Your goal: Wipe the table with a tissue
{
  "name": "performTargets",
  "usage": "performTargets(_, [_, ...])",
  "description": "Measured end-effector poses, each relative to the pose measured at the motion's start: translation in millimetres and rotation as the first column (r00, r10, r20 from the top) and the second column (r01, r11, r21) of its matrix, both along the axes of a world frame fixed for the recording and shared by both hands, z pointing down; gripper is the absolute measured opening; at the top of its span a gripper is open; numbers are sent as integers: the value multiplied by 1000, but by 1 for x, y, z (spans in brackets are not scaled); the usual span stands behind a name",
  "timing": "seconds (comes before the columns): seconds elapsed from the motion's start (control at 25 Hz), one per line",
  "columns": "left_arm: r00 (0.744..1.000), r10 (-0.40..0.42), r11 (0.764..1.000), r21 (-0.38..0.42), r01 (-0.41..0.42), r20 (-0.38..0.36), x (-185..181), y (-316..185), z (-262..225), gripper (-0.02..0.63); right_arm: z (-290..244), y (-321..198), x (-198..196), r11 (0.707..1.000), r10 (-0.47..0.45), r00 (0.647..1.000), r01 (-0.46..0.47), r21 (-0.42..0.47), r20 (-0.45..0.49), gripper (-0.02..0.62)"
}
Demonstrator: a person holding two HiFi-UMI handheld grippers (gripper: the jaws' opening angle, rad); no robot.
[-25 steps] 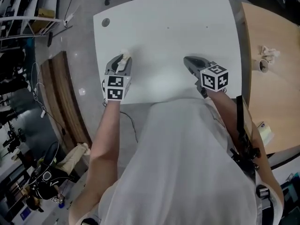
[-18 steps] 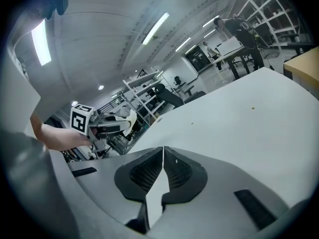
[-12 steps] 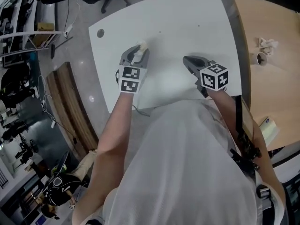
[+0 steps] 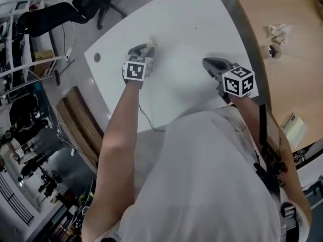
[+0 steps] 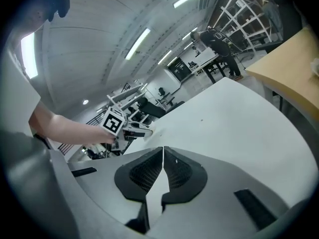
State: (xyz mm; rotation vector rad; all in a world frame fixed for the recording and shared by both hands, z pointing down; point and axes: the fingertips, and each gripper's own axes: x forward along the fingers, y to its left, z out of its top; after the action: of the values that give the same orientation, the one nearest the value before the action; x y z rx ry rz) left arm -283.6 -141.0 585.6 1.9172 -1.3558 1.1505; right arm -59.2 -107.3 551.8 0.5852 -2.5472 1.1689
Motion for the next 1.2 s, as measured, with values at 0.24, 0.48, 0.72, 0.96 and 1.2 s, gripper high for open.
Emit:
performTargets(0.24, [994, 50, 993, -111, -40, 97, -18, -4, 36, 120, 8, 4, 25, 999, 39, 999, -39, -25, -9, 20])
performTargets(0.48, [977, 131, 980, -168, -103, 168, -12, -11, 45, 120, 21, 5, 42, 996, 74, 997, -75, -47, -6, 20])
performTargets(0.72, [930, 300, 942, -221, -253, 211, 14, -12, 41, 120, 15, 6, 35, 996, 83, 997, -82, -44, 8, 20])
performTargets(0.96, [921, 320, 940, -196, -279, 220, 85, -8, 39, 120, 15, 1, 42, 994, 103, 994, -102, -42, 19, 20])
performTargets(1.2, [983, 185, 978, -103, -183, 4, 146, 3, 31, 120, 9, 2, 50, 993, 120, 993, -119, -25, 20, 20])
